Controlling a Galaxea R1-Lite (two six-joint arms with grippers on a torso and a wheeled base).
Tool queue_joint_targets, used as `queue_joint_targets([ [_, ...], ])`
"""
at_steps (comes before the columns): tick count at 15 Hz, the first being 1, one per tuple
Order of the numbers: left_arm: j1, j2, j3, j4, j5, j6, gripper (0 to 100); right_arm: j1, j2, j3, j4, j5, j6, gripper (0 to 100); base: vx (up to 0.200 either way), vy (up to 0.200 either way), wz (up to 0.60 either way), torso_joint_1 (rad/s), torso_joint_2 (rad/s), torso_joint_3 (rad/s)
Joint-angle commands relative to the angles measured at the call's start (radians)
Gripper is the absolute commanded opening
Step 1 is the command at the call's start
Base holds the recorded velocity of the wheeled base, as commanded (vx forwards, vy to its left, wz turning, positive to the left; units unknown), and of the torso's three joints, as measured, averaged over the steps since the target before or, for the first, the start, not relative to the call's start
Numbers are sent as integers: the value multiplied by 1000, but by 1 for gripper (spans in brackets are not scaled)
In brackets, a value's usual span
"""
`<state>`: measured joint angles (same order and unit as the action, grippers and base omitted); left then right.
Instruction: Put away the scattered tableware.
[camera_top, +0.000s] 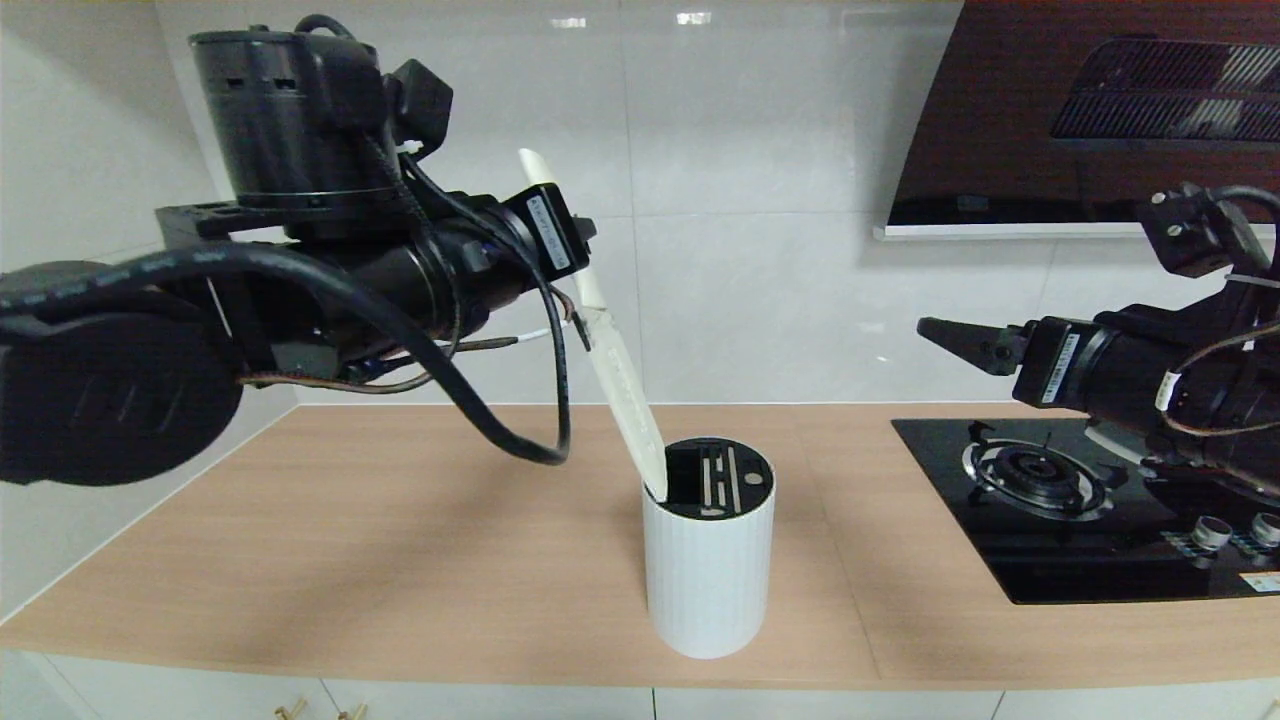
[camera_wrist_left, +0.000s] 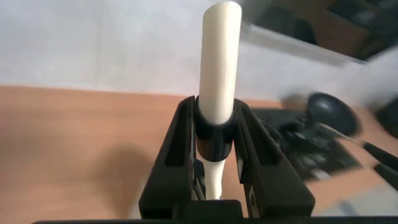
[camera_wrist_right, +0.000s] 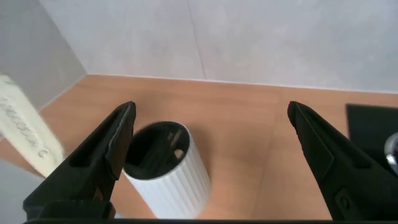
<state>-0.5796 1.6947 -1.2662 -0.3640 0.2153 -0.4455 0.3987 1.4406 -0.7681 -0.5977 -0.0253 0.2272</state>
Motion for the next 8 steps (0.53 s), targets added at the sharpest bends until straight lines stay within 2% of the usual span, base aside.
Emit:
queue_joint_targets([
  [1, -57, 57, -9, -73, 81, 48, 0, -6, 35, 10, -5, -5, -2, 100, 0, 0, 0, 0, 0, 0],
  [2, -68, 82, -2, -111, 119, 110, 0, -6, 43, 10, -7, -10, -3, 100, 0, 0, 0, 0, 0, 0],
  [3, -83, 128, 5, -190, 219, 205, 0, -6, 50, 12, -7, -16, -3, 100, 0, 0, 0, 0, 0, 0],
  [4, -102, 178, 4, -277, 282, 246, 0, -6, 57, 10, -8, -24, -5, 100, 0, 0, 0, 0, 0, 0],
  [6, -115, 246, 7, -429, 349, 324, 0, -6, 58, 12, -8, -25, -5, 100, 0, 0, 0, 0, 0, 0],
  [8, -118, 269, 25, -510, 369, 367, 0, -6, 58, 13, -8, -25, -5, 100, 0, 0, 0, 0, 0, 0],
])
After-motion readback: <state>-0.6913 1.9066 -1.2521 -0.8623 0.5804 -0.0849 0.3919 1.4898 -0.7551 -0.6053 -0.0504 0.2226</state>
